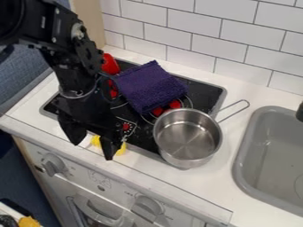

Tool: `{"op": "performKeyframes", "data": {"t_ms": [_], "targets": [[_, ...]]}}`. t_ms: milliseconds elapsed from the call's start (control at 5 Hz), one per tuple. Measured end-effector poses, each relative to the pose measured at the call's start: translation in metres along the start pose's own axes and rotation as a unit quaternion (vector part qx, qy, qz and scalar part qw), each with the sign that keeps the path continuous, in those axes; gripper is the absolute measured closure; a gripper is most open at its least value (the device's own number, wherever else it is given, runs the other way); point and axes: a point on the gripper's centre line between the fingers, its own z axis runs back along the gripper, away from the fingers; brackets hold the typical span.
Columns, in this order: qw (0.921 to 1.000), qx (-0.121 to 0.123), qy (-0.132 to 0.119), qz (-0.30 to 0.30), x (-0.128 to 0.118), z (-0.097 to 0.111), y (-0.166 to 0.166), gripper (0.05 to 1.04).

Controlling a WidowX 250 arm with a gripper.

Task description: Move the silver saucepan onto the purple cloth between the burners

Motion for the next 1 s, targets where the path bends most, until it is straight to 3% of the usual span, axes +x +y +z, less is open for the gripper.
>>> {"op": "performKeyframes", "data": {"t_ms": [400,600,800,1000], "targets": [[1.0000,0.005,0.004,-0.002,0.006,0.006,-0.007,0.083],[0.9982,0.013,-0.025,-0.053,0.027,0.019,-0.011,0.083],[0.9929,0.007,-0.074,-0.093,0.059,0.040,-0.021,0.083],[0.9940,-0.010,-0.068,-0.085,0.077,0.023,-0.040,0.083]]}}
